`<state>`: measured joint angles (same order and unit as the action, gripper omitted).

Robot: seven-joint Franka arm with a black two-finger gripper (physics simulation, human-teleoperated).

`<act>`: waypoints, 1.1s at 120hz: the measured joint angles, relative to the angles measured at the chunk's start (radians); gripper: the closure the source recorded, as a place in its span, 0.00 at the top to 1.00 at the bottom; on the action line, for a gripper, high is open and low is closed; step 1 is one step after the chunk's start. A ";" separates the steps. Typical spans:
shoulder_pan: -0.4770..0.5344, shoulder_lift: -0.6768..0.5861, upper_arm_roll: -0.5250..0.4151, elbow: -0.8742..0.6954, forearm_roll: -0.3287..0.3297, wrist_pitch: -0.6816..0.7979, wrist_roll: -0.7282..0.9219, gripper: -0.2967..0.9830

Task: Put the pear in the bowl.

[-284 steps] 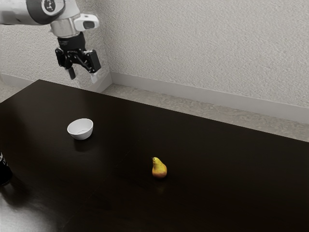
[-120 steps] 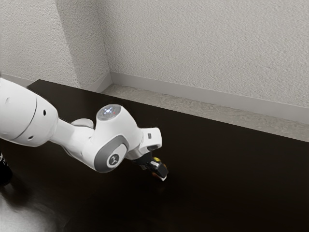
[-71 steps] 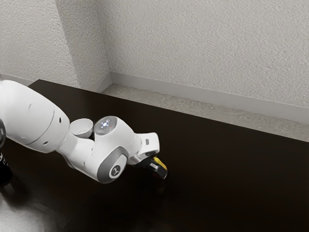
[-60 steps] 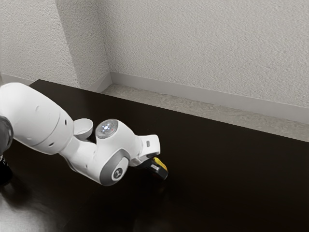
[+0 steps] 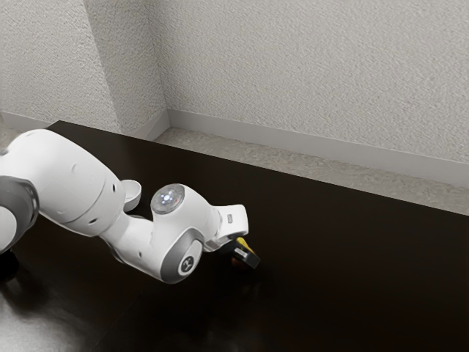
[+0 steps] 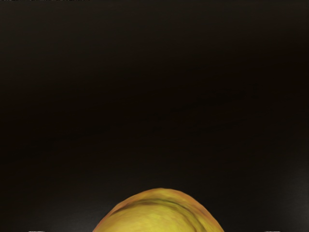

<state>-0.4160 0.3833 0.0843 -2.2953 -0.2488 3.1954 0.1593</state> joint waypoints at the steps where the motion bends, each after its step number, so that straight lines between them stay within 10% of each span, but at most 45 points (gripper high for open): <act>1: -0.001 0.000 0.000 0.000 -0.001 0.000 0.000 0.67; 132: 0.003 -0.123 0.028 -0.028 -0.007 -0.037 0.031 0.48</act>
<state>-0.4133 0.2598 0.1125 -2.3236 -0.2556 3.1580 0.1906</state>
